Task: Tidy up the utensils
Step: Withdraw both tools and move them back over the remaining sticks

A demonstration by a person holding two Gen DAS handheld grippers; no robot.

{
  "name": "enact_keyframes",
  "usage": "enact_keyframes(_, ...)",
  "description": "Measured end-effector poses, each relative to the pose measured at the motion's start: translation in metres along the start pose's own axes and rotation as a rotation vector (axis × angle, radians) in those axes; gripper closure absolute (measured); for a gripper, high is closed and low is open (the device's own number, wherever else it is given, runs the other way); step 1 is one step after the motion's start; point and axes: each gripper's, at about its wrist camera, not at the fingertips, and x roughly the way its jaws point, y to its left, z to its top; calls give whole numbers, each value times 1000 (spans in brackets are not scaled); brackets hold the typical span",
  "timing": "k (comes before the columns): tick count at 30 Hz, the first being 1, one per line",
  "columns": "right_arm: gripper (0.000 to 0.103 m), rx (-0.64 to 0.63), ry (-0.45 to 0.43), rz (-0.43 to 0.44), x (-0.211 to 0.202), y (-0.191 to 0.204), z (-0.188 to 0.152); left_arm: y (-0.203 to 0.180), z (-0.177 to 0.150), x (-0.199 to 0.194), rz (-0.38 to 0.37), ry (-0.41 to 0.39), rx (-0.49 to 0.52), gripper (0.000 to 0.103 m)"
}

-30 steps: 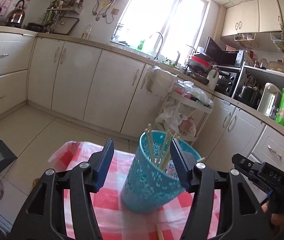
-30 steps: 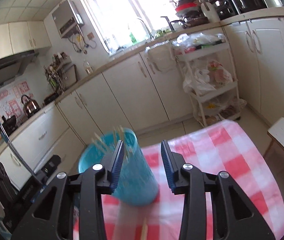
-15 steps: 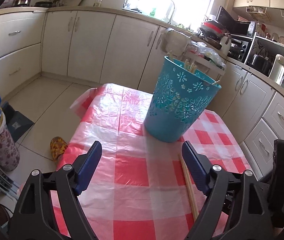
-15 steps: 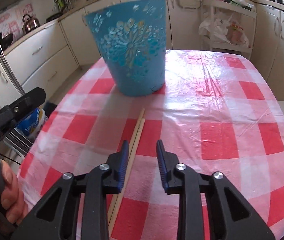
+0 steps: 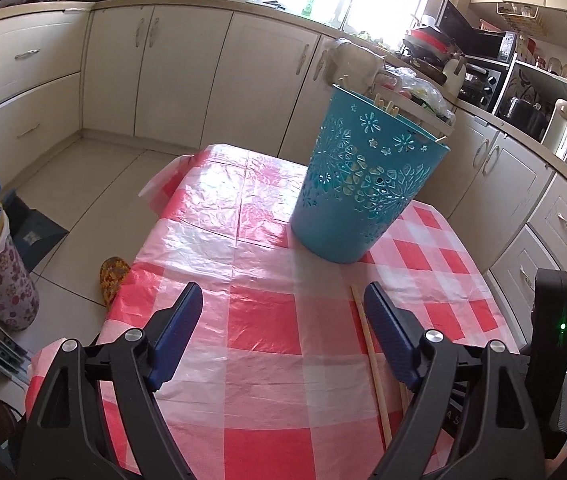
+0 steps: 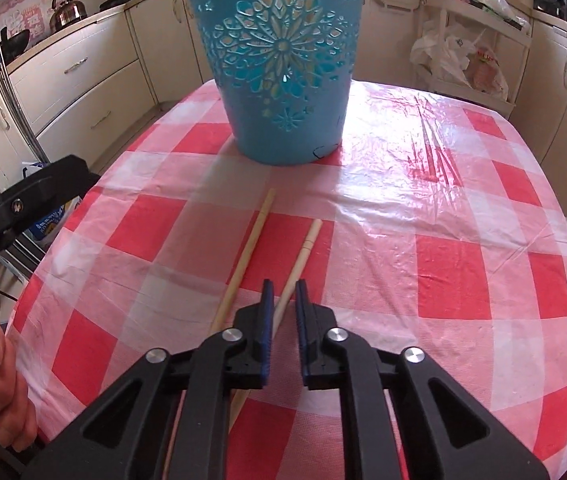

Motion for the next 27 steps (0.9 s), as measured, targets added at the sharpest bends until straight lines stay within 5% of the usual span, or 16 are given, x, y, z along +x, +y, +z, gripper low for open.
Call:
enact_keyframes(13,96,83,-24,-65,-18,-64,-11,-88,-24,65,69,217,289,26)
enact_keyframes(16,96,90,-30,-53,-20,-66,-13,-94,-28,73,73,253,329,45)
enact_keyframes(18,96,89,-31,-45,-19,-63,-13,-95,-30,76,64,271,337,77)
enact_keyframes(20,96,75,-29,-32,-18,-56,-13,-93,-31,76,67,282,347,93)
enact_keyframes(27,96,35,-22,19,-16,-35,-16,-57,-34,56,34,294,195,102)
